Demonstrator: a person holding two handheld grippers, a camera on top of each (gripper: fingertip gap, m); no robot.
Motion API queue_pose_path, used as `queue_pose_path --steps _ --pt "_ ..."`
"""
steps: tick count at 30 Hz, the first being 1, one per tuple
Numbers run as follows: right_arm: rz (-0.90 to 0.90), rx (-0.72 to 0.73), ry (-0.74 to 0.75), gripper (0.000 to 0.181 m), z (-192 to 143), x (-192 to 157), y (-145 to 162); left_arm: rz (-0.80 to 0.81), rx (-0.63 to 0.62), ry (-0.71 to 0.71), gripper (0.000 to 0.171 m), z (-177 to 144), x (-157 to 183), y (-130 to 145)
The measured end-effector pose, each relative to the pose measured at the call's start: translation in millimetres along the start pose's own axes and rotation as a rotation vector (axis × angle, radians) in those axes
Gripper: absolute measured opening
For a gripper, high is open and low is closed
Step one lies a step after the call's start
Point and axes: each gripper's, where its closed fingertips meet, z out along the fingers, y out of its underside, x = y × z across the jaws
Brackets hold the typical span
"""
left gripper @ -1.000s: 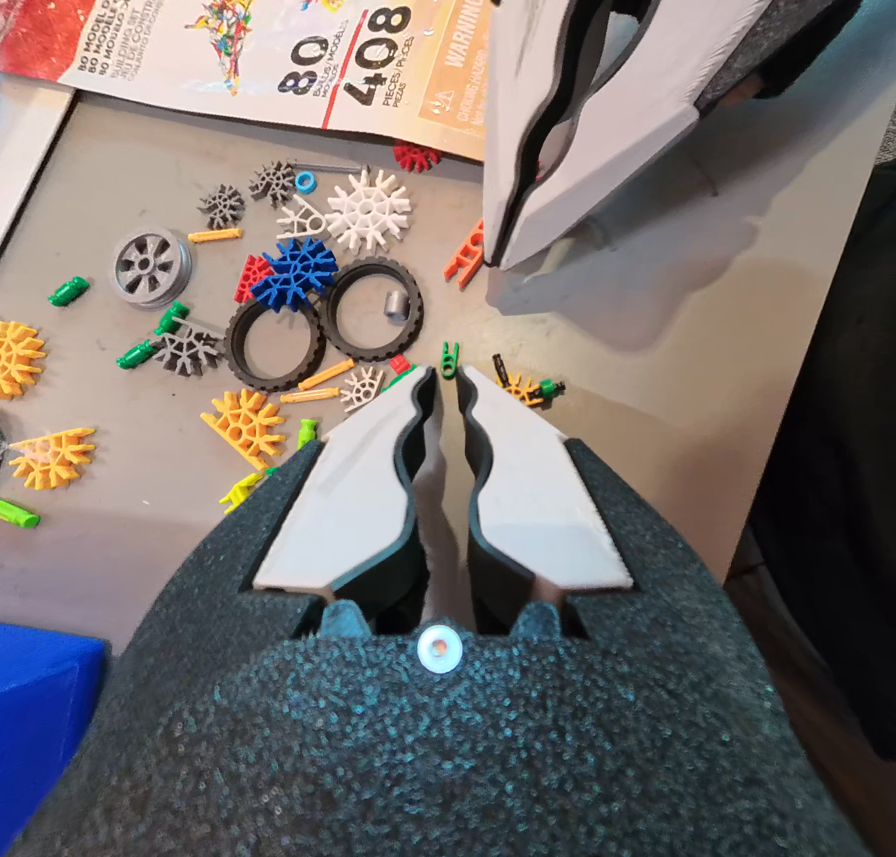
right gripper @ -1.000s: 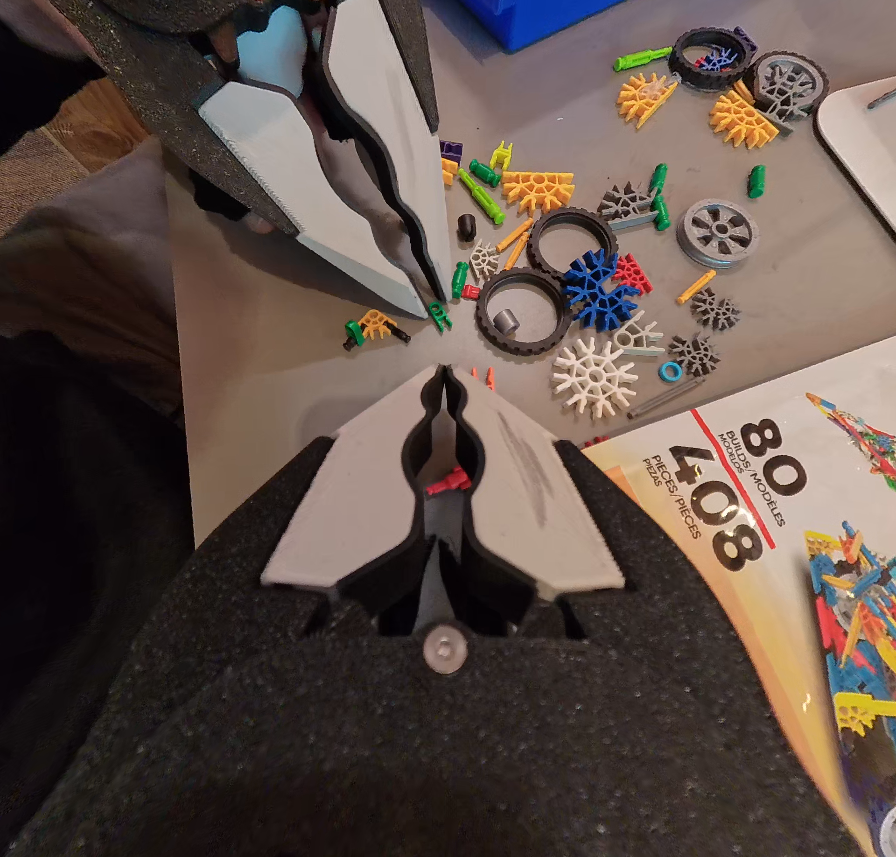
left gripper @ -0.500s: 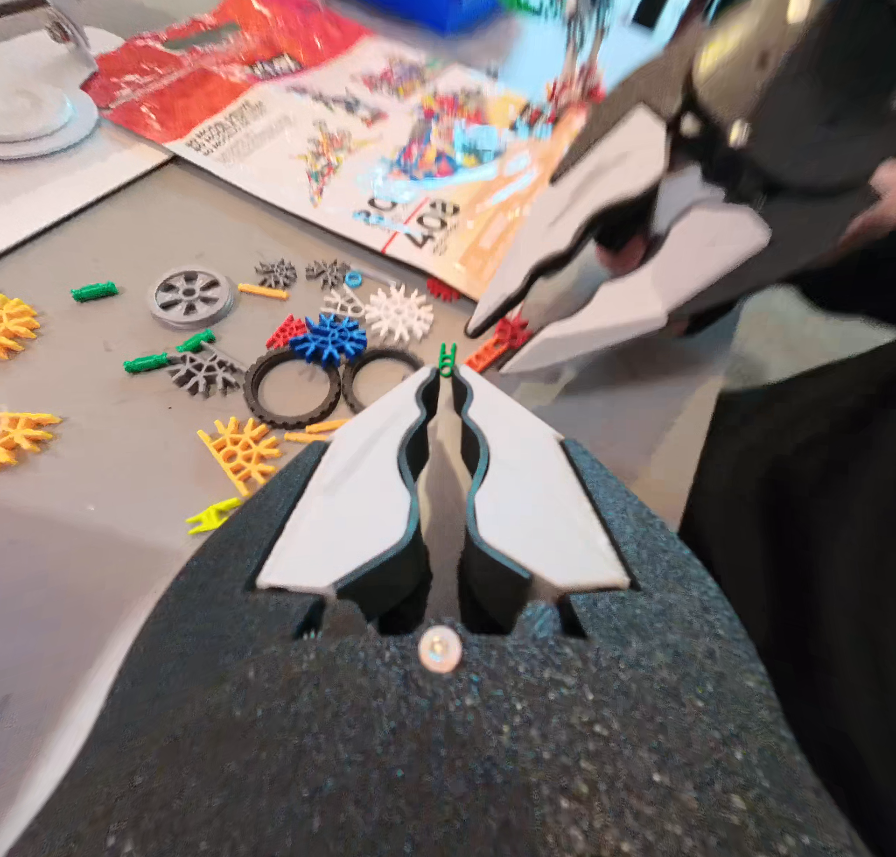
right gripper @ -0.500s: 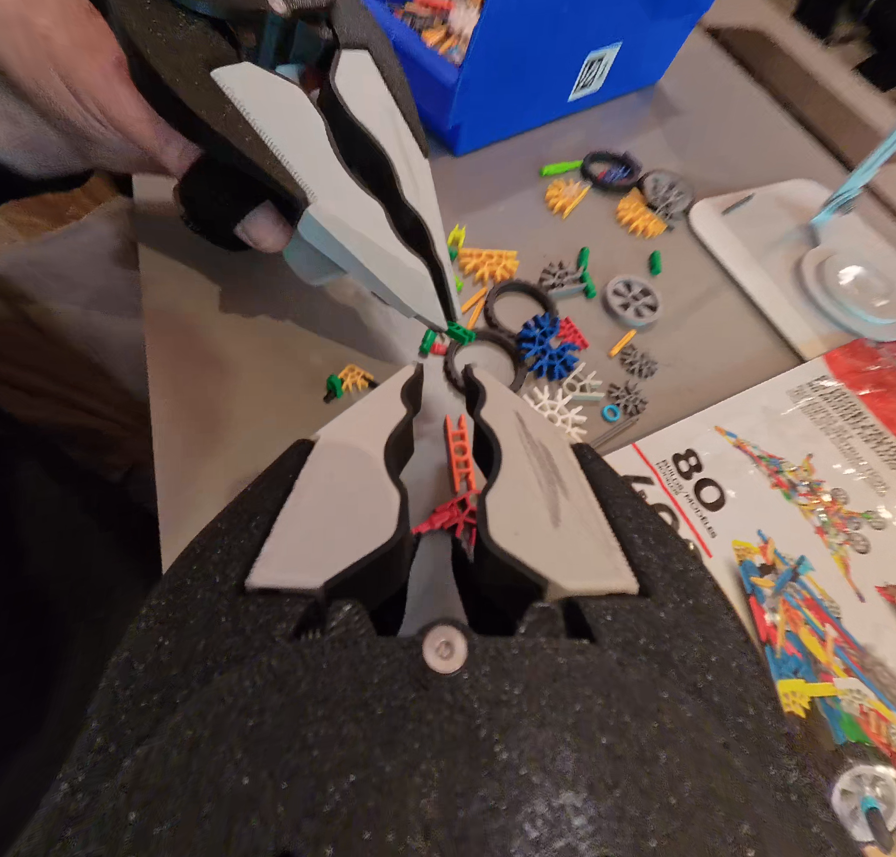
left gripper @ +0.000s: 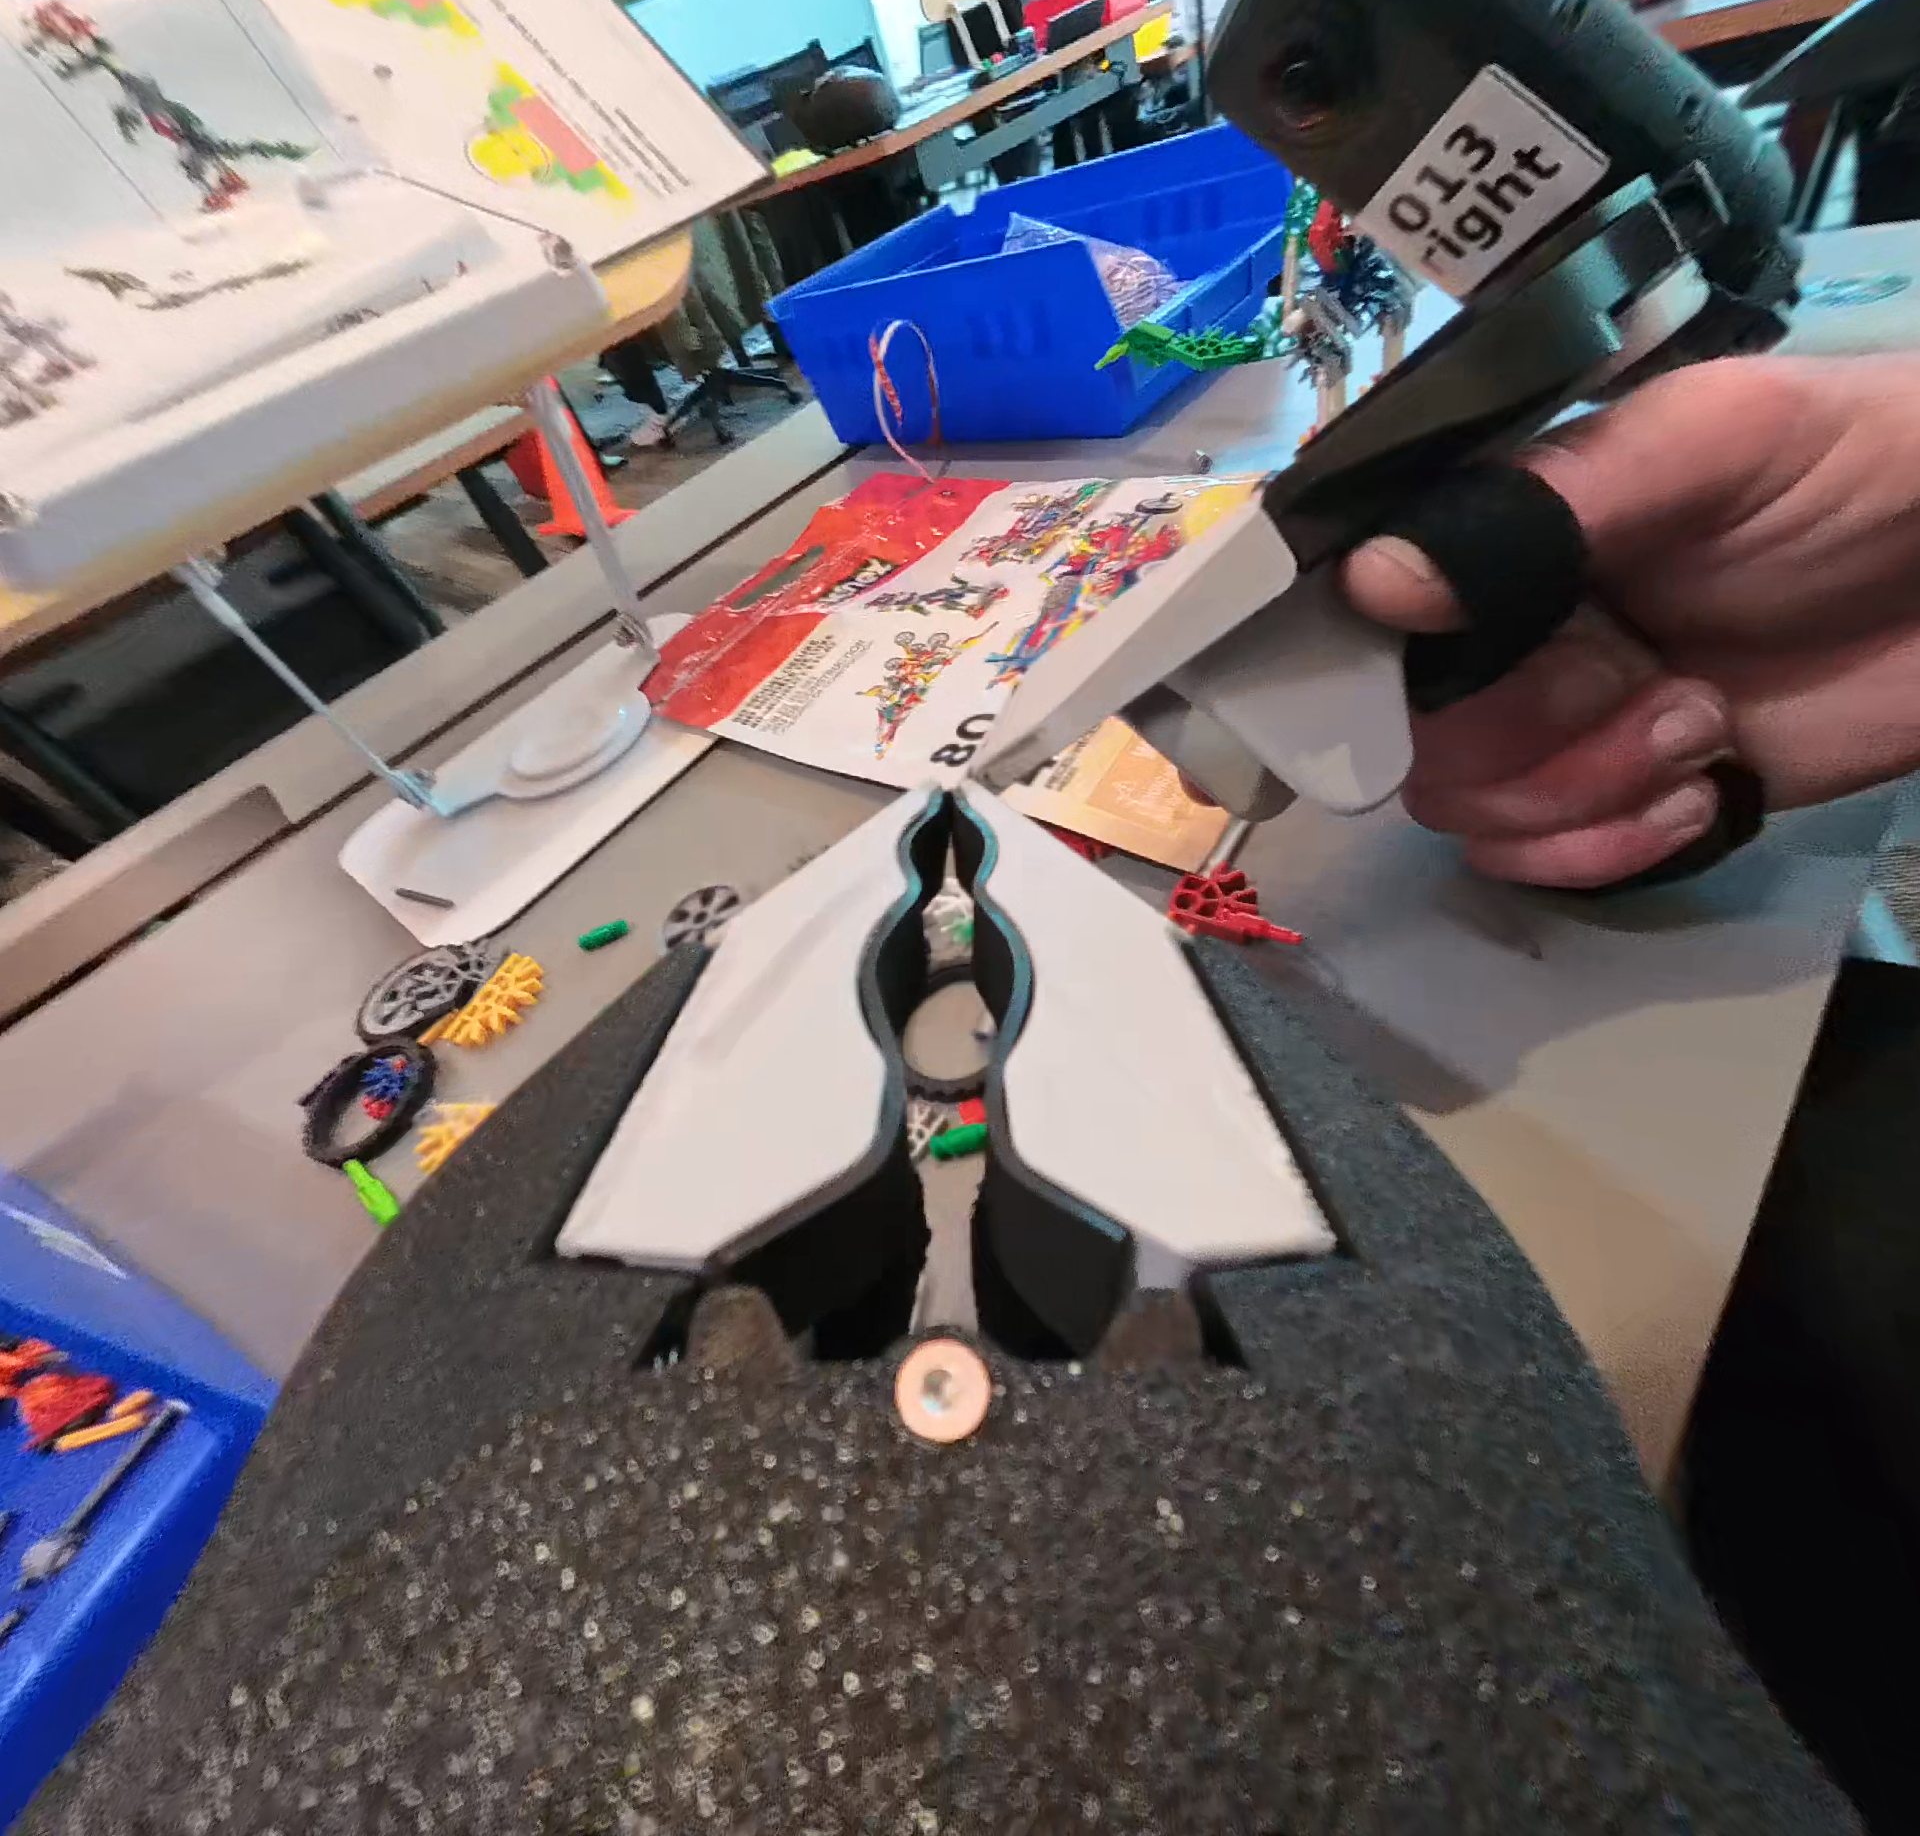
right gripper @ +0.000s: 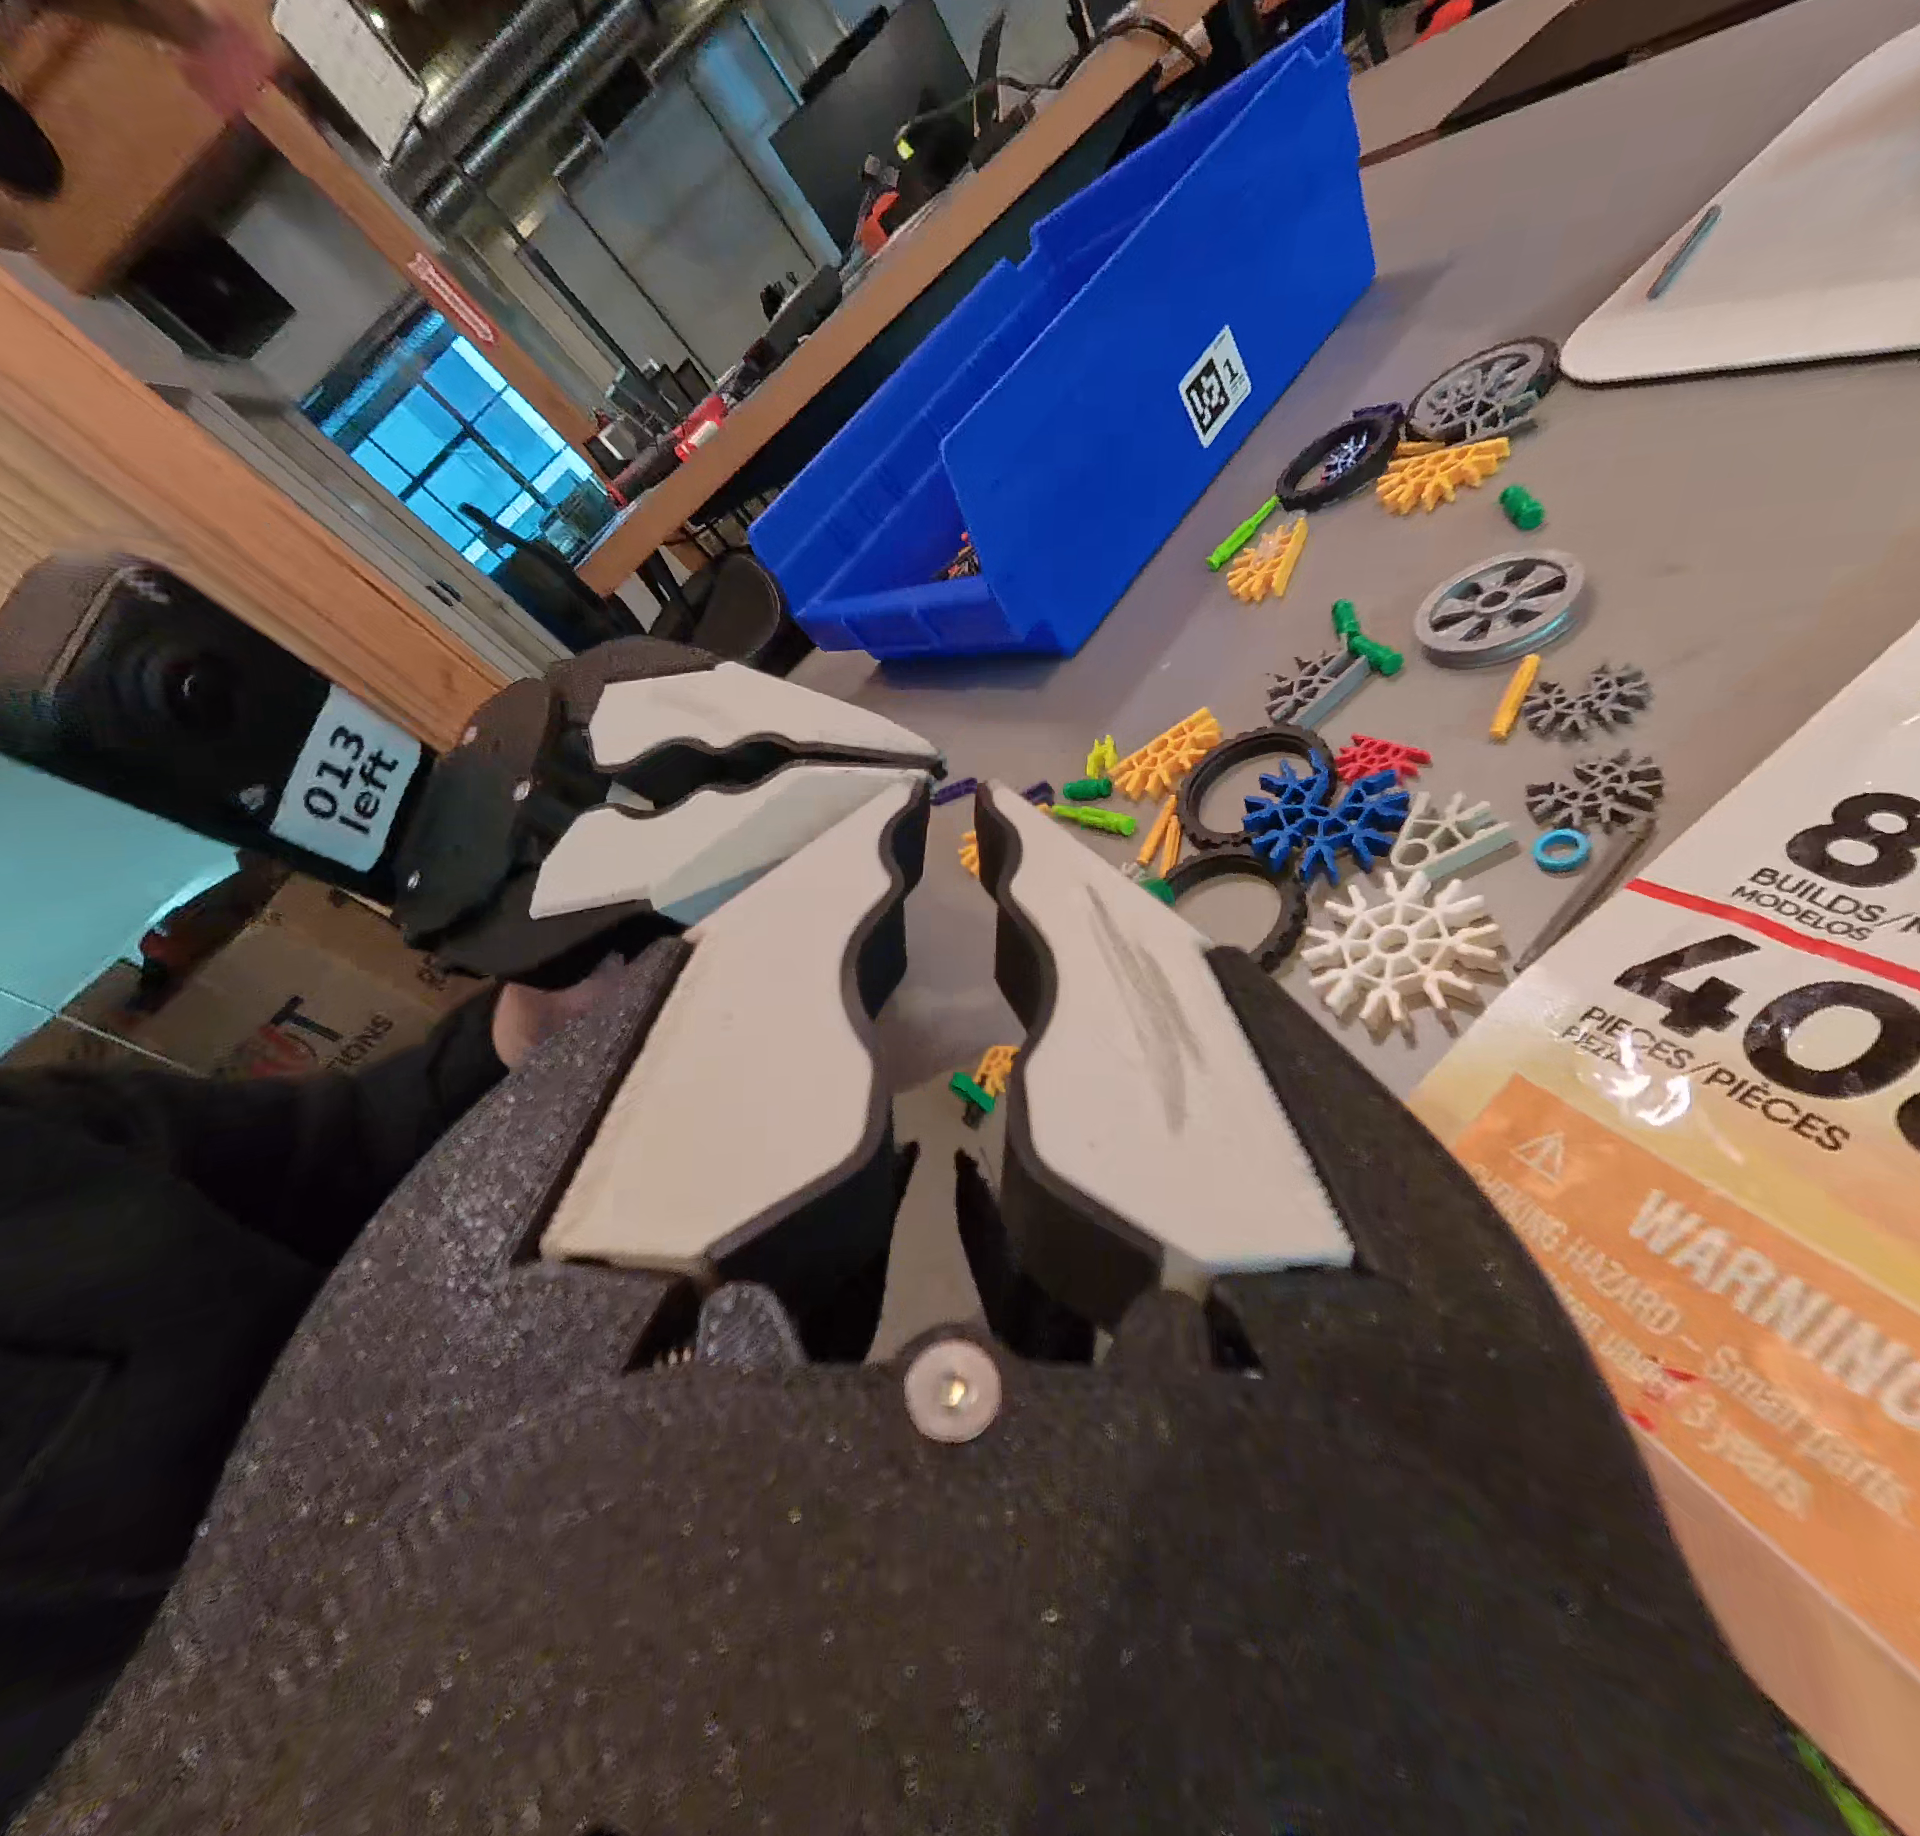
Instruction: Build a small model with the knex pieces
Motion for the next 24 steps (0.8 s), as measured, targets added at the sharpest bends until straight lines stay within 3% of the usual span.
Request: queue_pose_path --steps 8,15,24 --pt "-0.097 -0.076 0.135 0.005 -17.4 25.0 5.1 0.050 -0.100 -0.035 0.000 -6.0 -16.9 21.6" --pt "-0.389 -0.290 0.311 0.006 -29.9 55.3 17.2 0.070 -0.305 0.062 0.002 1.0 -13.5 60.9" --pt "-0.677 -0.605 0.398 0.011 -25.8 73.1 44.5 0.113 -0.355 0.107 0.005 12.2 -3.5 66.9"
